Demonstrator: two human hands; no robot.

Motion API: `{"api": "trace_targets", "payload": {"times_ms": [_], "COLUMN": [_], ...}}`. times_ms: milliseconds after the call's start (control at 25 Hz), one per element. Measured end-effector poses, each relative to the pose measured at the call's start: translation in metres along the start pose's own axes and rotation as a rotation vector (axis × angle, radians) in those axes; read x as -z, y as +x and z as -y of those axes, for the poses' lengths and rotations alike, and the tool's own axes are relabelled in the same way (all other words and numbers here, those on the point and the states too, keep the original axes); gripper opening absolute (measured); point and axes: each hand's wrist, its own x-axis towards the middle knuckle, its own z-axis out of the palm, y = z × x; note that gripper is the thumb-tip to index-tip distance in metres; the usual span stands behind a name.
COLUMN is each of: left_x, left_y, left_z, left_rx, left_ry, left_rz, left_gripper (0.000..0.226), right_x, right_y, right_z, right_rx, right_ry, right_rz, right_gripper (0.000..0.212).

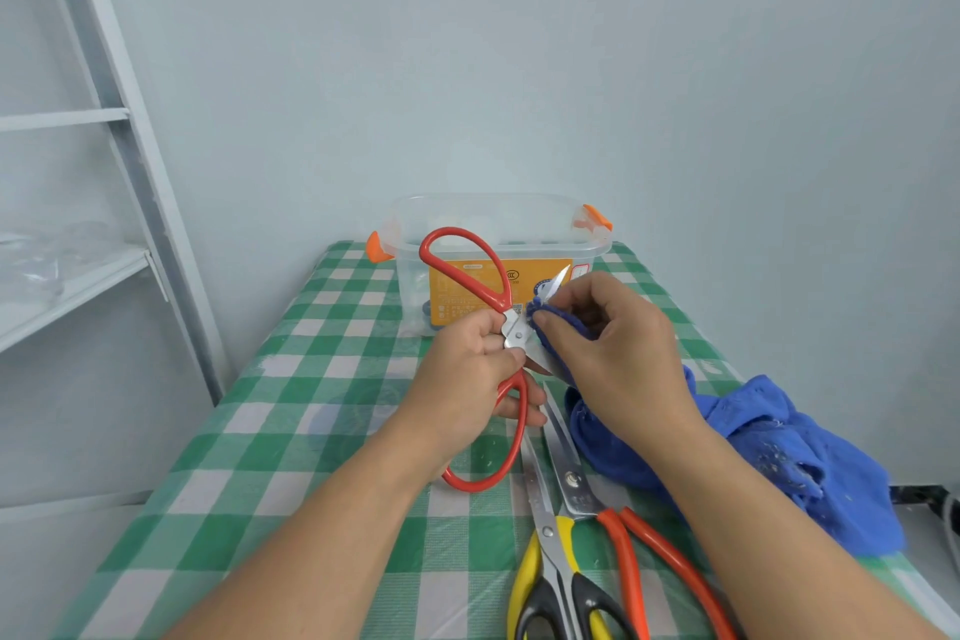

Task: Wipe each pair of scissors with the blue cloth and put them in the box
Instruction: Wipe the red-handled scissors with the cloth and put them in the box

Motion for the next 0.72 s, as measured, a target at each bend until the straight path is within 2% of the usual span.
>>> {"api": "trace_targets", "payload": {"times_ms": [160, 280, 560, 720], "left_x": [0.0, -0.001, -0.001, 0.001], "left_y": [-0.001, -0.003, -0.004, -0.004], "left_z": [0.0, -0.001, -0.003, -0.004], "left_rx": [-0.014, -0.023, -0.035, -0.045], "left_ry": [-0.006, -0.007, 0.011, 0.024], "left_rz": [0.01, 0.01, -0.008, -0.033], "left_gripper": [0.016, 0.017, 0.017, 0.018], "right_x": [-0.001, -0.002, -0.004, -0.005], "right_y": [-0.001, -0.002, 0.001, 0.002], "right_z": [-0.006, -0.011, -0.019, -0.016], "right_rx": [-0.016, -0.013, -0.065, -0.055], "right_ry": [0.028, 0.048, 0.215, 0.228], "right_rz": [0.05, 0.115, 0.147, 0.198], "right_gripper": [0.016, 0.006, 0.015, 0.015]}}
